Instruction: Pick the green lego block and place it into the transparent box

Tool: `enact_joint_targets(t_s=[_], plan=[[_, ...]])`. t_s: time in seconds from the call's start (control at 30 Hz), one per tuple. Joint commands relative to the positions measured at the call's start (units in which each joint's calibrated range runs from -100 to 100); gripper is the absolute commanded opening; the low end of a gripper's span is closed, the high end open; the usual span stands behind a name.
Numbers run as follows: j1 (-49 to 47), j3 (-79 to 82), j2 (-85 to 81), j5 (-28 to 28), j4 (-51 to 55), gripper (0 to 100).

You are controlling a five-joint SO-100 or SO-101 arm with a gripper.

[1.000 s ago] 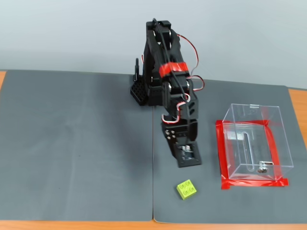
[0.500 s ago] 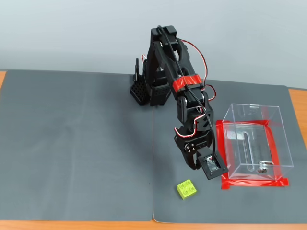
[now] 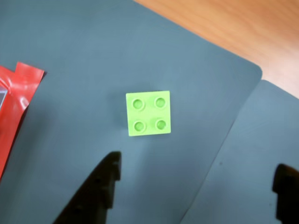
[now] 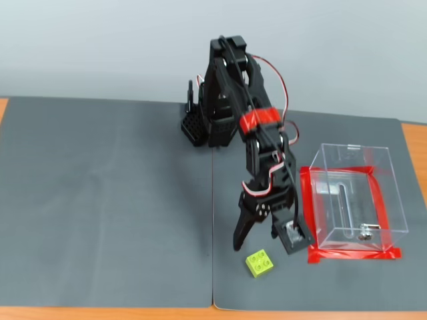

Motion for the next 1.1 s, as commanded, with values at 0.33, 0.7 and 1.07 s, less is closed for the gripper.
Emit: enact_joint_targets(t_s=[0.33,0.7,1.07], plan=[[-0.84,-0.85,7.77,-0.28,-1.61,37],[-1.36,-0.94,11.33,-0.28,-5.69,37],[-1.59,-0.85,12.85,-0.23,-8.55,37]])
